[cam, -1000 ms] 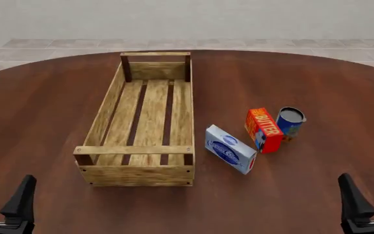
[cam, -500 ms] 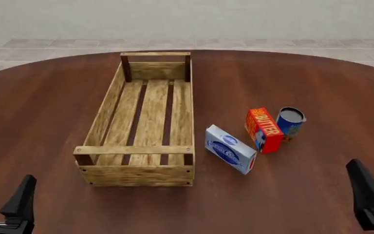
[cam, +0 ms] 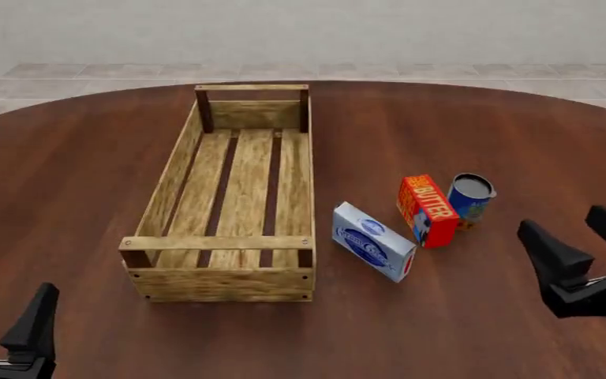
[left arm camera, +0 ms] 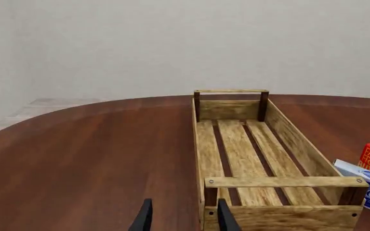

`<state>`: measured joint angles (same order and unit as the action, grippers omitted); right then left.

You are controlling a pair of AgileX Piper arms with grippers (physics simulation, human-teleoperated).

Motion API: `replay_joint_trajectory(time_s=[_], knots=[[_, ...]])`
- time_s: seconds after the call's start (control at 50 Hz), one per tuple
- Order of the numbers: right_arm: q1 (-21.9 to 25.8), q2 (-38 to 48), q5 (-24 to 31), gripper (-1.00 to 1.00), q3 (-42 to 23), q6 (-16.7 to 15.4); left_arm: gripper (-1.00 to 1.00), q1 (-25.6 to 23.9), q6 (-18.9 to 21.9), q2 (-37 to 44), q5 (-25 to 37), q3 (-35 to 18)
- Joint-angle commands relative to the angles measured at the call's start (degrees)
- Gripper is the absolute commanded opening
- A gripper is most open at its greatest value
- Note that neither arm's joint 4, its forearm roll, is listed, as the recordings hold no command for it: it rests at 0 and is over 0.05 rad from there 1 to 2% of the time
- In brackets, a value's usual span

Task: Pick up the cream cheese and put it in the tray.

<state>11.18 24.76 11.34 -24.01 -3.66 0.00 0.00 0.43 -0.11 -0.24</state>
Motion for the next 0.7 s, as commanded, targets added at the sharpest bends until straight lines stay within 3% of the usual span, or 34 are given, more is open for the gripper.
replay_joint_trajectory(time_s=[0.02,0.2,0.38,0.7], knots=[[1.8,8.9,1.6,1.00,-4.0,-3.5,1.00,0.0,0.0,0.0,0.0,0.0],[3.9,13.7,8.3,1.00,-11.3,-4.8,1.00,0.0,0.0,0.0,0.0,0.0],[4.8,20.7,13.1,1.00,-16.1,-8.6,1.00,0.0,0.0,0.0,0.0,0.0],[7.8,31.8,19.2,1.00,-22.1,-9.1,1.00,0.0,0.0,0.0,0.0,0.0]])
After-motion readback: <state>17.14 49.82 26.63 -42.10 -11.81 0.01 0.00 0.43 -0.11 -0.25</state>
